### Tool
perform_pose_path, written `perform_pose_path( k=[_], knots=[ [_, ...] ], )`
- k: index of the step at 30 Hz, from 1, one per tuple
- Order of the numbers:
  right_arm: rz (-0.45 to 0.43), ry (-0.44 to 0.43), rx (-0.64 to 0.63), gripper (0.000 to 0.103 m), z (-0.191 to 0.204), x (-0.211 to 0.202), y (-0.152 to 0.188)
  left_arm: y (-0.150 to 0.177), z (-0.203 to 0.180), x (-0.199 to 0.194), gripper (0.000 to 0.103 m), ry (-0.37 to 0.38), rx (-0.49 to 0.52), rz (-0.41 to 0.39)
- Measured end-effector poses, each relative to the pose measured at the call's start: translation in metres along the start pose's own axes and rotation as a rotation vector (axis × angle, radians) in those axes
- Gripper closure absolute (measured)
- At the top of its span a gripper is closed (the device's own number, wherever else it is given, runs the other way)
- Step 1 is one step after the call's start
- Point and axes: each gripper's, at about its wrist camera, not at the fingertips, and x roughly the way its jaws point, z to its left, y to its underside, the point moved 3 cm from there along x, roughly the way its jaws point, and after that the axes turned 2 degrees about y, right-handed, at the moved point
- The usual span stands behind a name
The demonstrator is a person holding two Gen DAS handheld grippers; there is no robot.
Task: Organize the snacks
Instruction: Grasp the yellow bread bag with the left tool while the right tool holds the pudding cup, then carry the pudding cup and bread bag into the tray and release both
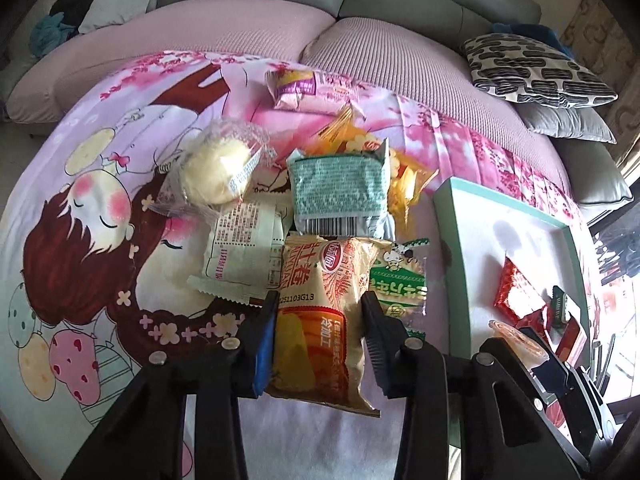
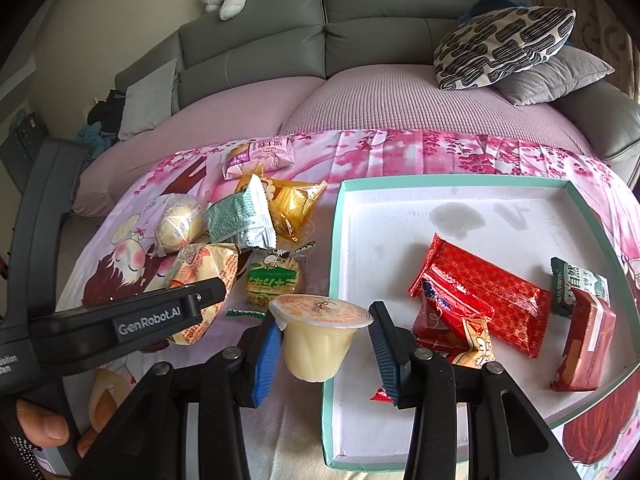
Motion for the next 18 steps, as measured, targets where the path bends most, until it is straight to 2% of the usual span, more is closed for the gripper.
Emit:
perform_pose_path(
  k=[9, 18],
  knots=[
    [-0.045, -0.003, 0.020, 0.057, -0.005, -0.017, -0.006, -0.006, -0.016, -0.024, 0.062, 0.019, 0.027, -0.070],
    [-0.101, 0.055, 0.085, 0.057, -0.041, -0.032, -0.019, -0.010, -0.063, -0.032, 0.062, 0.055, 0.155, -0.141]
  ],
)
